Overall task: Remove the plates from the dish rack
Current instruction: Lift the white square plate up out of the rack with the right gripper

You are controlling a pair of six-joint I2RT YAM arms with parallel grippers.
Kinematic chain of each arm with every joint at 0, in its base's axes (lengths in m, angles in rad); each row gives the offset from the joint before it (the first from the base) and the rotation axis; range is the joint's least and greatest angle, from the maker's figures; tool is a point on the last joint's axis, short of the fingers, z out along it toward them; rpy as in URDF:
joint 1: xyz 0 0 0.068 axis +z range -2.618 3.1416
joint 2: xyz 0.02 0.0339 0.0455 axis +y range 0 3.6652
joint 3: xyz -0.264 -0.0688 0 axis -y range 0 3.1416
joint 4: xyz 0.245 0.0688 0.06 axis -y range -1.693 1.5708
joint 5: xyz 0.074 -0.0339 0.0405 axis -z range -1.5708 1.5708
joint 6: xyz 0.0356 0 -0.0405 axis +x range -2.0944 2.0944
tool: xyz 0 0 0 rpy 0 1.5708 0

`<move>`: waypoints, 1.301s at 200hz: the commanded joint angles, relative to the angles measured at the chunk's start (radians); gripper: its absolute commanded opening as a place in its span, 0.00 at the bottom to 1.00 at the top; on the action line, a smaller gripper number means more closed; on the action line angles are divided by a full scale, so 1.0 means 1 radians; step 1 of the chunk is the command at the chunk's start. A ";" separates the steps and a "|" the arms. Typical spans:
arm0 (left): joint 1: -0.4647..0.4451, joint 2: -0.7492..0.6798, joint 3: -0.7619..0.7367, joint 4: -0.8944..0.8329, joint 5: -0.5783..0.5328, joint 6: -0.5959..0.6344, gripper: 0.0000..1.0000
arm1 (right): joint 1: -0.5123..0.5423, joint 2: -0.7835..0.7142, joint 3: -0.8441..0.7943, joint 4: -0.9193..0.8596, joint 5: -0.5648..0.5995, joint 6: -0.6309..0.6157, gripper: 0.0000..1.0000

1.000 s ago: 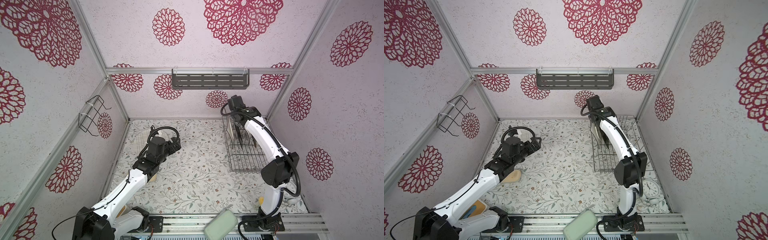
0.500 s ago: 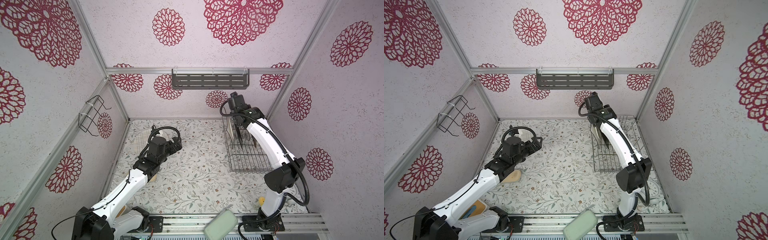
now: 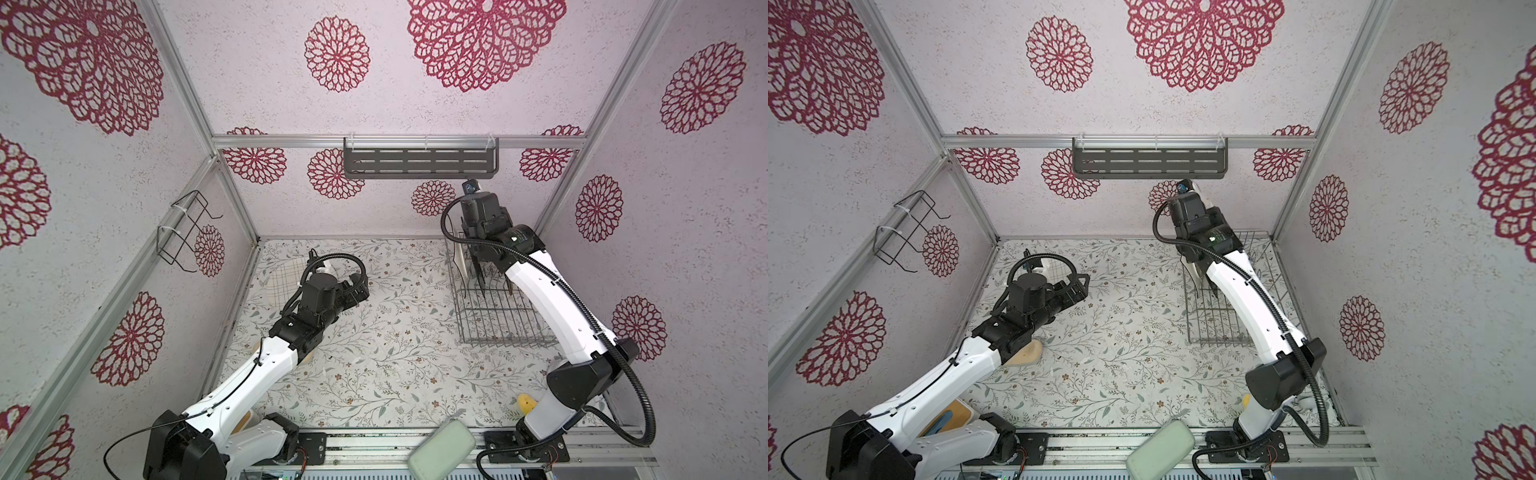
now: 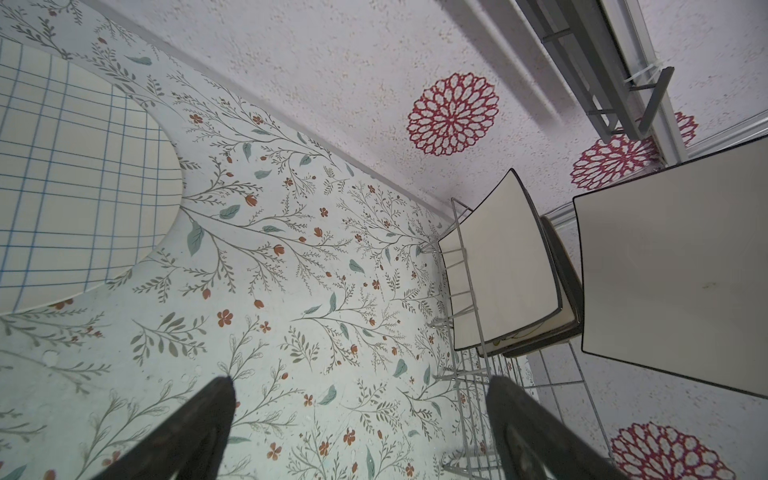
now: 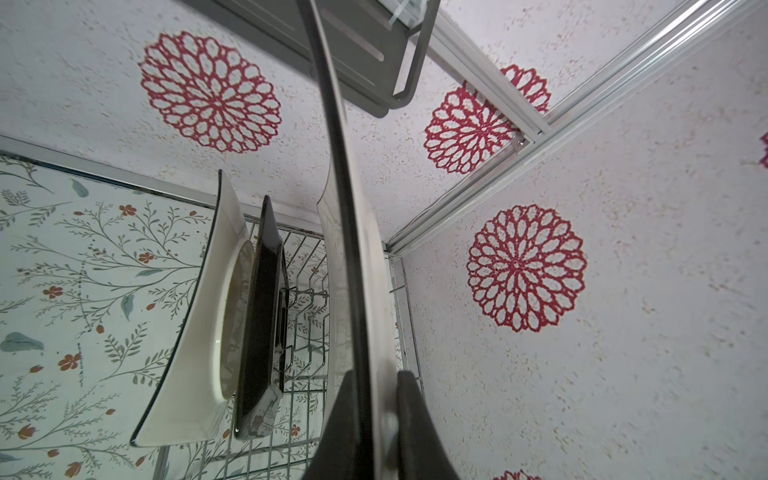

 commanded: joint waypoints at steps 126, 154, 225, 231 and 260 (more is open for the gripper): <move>-0.060 0.065 0.052 0.028 -0.028 0.012 0.98 | 0.116 -0.436 -0.252 0.544 0.069 0.014 0.00; -0.062 0.065 0.052 0.029 -0.028 0.013 0.98 | 0.116 -0.499 -0.295 0.553 -0.008 0.124 0.00; -0.062 0.015 0.032 0.008 -0.060 0.020 0.98 | 0.116 -0.603 -0.403 0.628 -0.245 0.433 0.00; -0.062 0.008 0.029 0.007 -0.061 0.018 0.98 | 0.116 -0.607 -0.416 0.641 -0.268 0.464 0.00; -0.061 -0.023 0.024 -0.012 -0.069 0.018 0.97 | 0.115 -0.621 -0.480 0.708 -0.366 0.591 0.00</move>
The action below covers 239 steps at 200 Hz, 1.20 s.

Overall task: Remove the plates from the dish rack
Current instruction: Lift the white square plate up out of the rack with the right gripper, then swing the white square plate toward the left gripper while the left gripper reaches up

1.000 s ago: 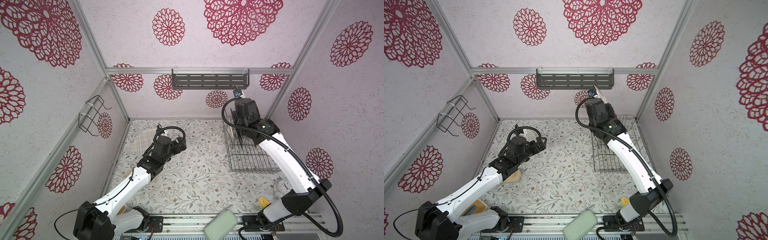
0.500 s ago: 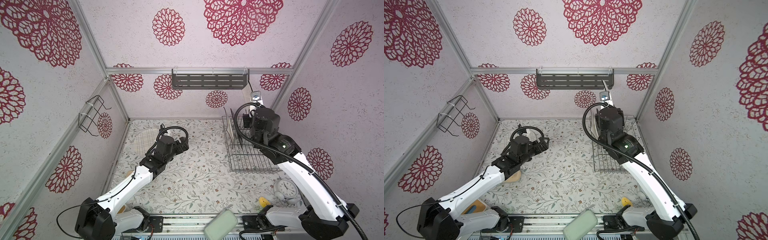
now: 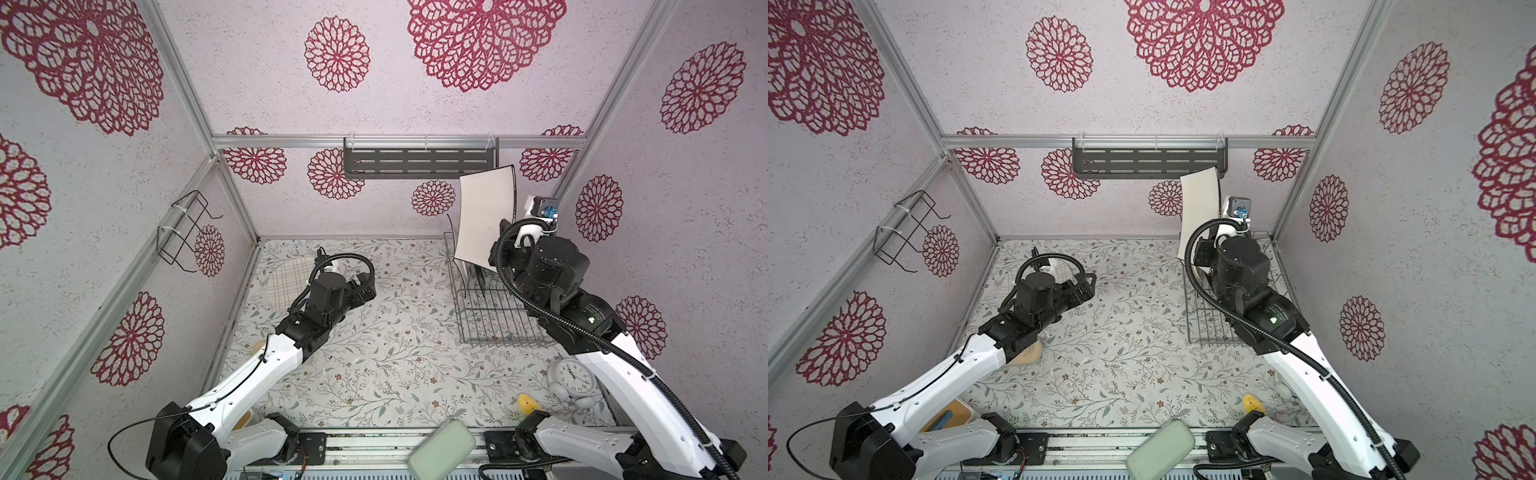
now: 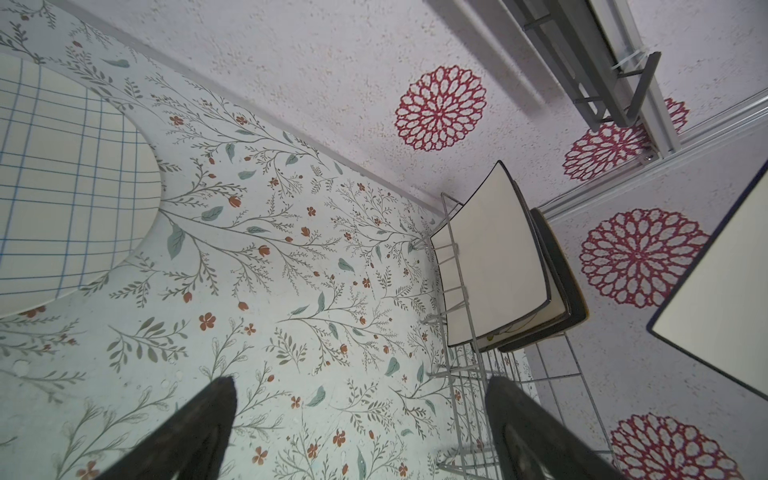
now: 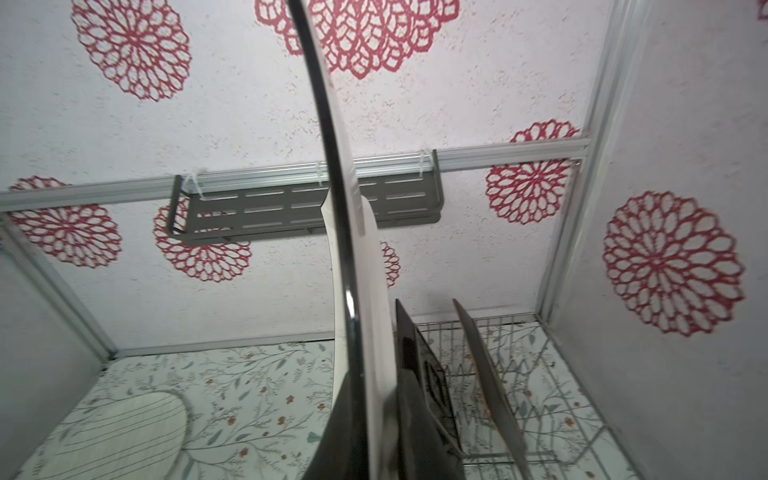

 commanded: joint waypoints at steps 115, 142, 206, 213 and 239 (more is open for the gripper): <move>0.097 -0.273 -0.111 -0.085 -0.009 0.016 0.98 | 0.004 0.034 -0.283 0.627 -0.294 0.534 0.00; 0.102 -0.310 -0.133 -0.083 -0.015 0.000 0.98 | 0.013 0.062 -0.349 0.751 -0.273 0.615 0.00; 0.111 -0.355 -0.197 -0.017 0.024 -0.079 0.98 | 0.086 0.173 -0.358 0.918 -0.193 0.617 0.00; 0.113 -0.359 -0.199 -0.011 0.028 -0.088 0.98 | 0.091 0.183 -0.361 0.937 -0.183 0.620 0.00; 0.113 -0.370 -0.211 0.013 0.048 -0.116 0.98 | 0.108 0.221 -0.375 1.019 -0.163 0.628 0.00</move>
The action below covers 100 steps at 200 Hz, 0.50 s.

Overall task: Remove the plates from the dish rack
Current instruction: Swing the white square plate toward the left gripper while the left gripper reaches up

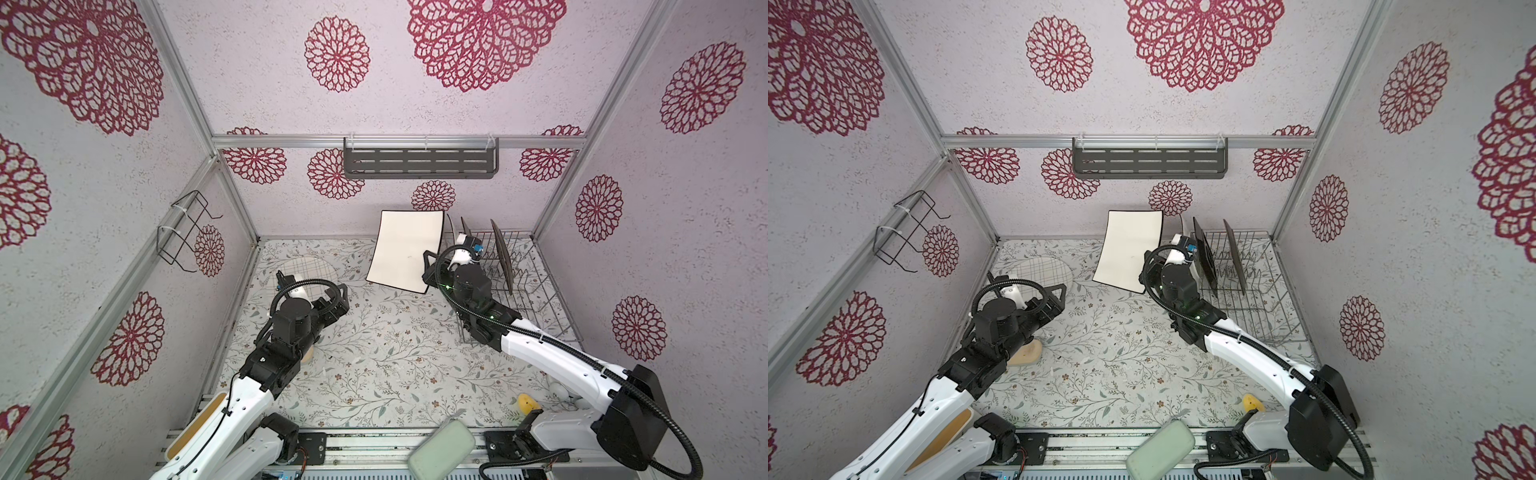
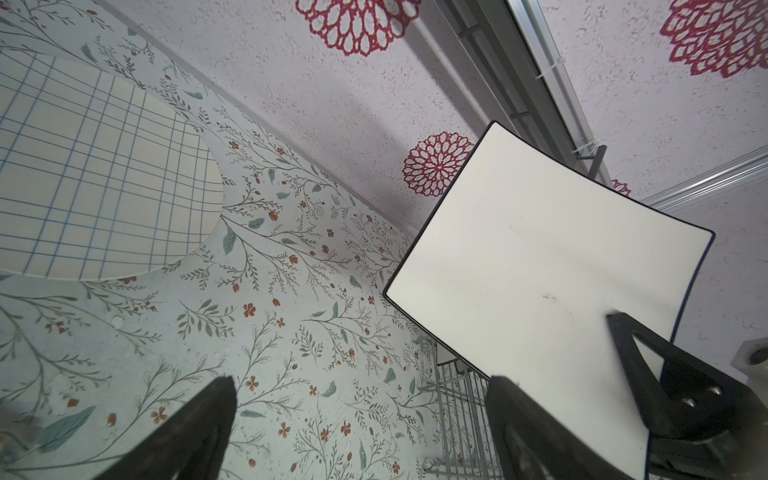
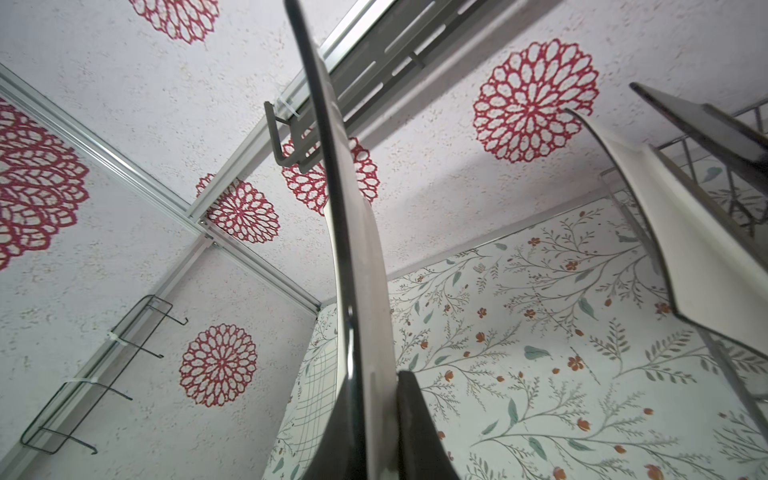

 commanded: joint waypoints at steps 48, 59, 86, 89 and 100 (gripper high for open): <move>0.015 -0.037 -0.057 0.135 0.078 -0.097 0.98 | 0.029 0.041 0.032 0.481 0.072 0.092 0.00; 0.020 -0.033 -0.074 0.175 0.093 -0.116 0.98 | 0.031 0.051 0.032 0.493 0.071 0.098 0.00; 0.058 0.002 -0.105 0.250 0.169 -0.169 0.98 | 0.035 0.072 0.025 0.527 0.080 0.117 0.00; 0.060 0.005 -0.107 0.257 0.179 -0.172 0.98 | 0.035 0.073 0.026 0.530 0.080 0.118 0.00; 0.061 0.013 -0.116 0.286 0.195 -0.186 0.98 | 0.037 0.080 0.026 0.542 0.080 0.124 0.00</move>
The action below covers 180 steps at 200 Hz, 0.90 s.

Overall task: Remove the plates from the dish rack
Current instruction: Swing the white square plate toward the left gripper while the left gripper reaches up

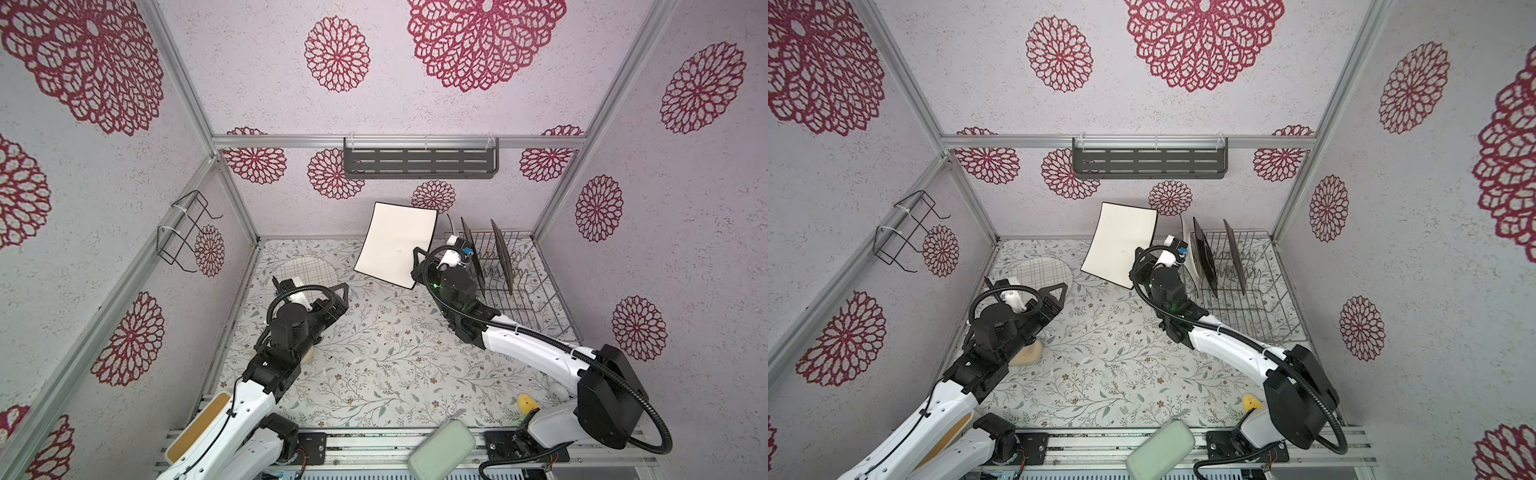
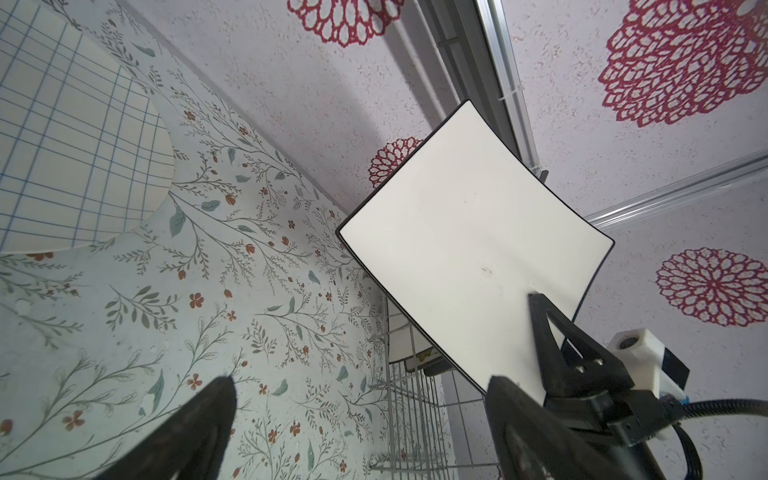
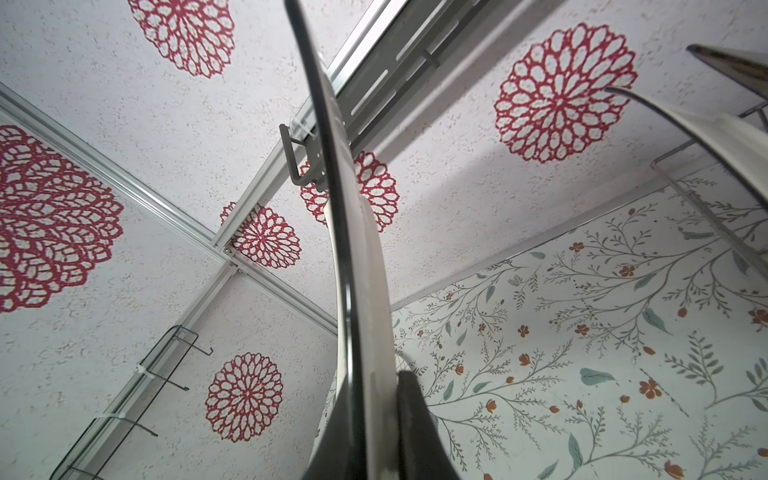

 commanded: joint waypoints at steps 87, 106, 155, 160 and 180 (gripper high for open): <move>0.017 0.131 -0.018 0.351 0.166 -0.138 0.99 | 0.037 -0.033 0.006 0.391 0.091 0.118 0.00; 0.017 0.173 -0.001 0.396 0.186 -0.158 0.99 | 0.045 -0.030 -0.006 0.396 0.109 0.142 0.00; 0.016 0.235 0.010 0.482 0.188 -0.192 0.99 | 0.051 -0.029 -0.014 0.400 0.120 0.158 0.00; 0.016 0.244 0.009 0.492 0.188 -0.194 0.99 | 0.051 -0.028 -0.014 0.403 0.120 0.158 0.00; 0.016 0.278 0.012 0.537 0.209 -0.216 1.00 | 0.052 -0.028 -0.025 0.421 0.123 0.165 0.00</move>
